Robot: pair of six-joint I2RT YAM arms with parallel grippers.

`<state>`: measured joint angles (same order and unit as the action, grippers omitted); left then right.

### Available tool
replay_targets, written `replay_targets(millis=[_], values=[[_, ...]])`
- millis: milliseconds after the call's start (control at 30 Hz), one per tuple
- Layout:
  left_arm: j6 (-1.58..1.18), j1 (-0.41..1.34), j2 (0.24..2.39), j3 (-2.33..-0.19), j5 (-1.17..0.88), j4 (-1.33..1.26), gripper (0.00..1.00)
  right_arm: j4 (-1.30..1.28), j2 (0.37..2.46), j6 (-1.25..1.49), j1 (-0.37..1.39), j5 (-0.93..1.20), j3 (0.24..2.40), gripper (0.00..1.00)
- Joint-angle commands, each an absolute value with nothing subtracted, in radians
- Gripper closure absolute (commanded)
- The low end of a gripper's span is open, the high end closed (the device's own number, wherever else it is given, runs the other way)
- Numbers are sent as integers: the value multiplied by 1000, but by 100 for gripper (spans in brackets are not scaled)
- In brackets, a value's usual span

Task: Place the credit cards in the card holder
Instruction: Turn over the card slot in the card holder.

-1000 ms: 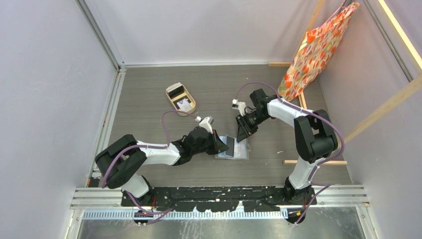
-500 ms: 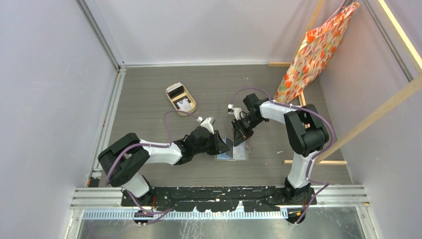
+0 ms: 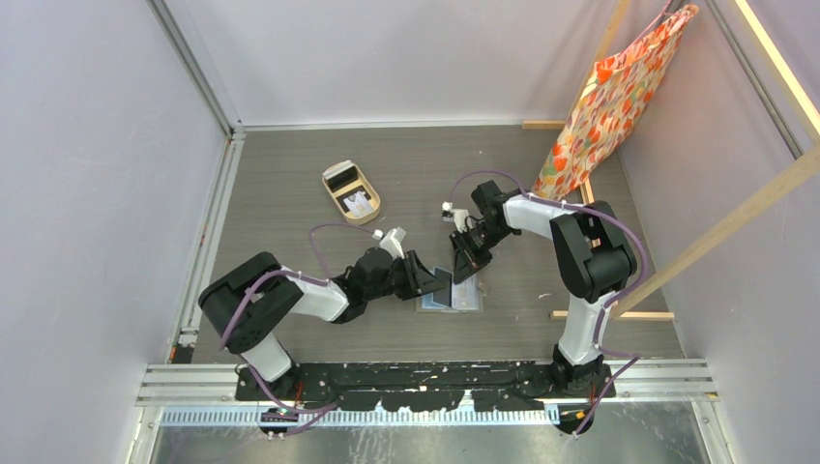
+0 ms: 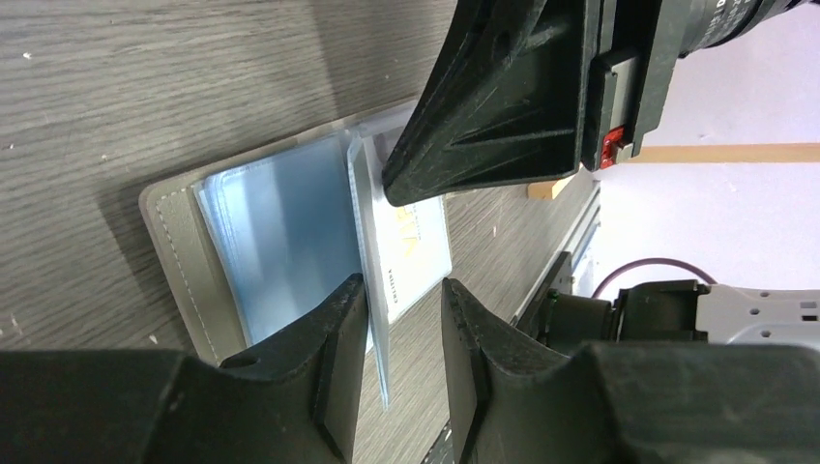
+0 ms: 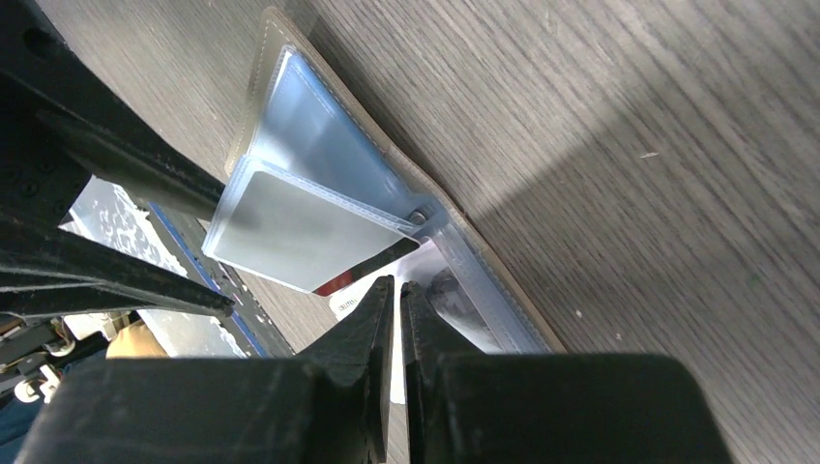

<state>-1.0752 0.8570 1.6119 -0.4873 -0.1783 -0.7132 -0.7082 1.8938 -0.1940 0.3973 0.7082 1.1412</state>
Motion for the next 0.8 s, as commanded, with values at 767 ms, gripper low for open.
replay_targets(millis=[767], values=[[-1296, 798, 1888, -420, -352, -1431, 62, -723, 1923, -210, 402, 646, 1176, 88]])
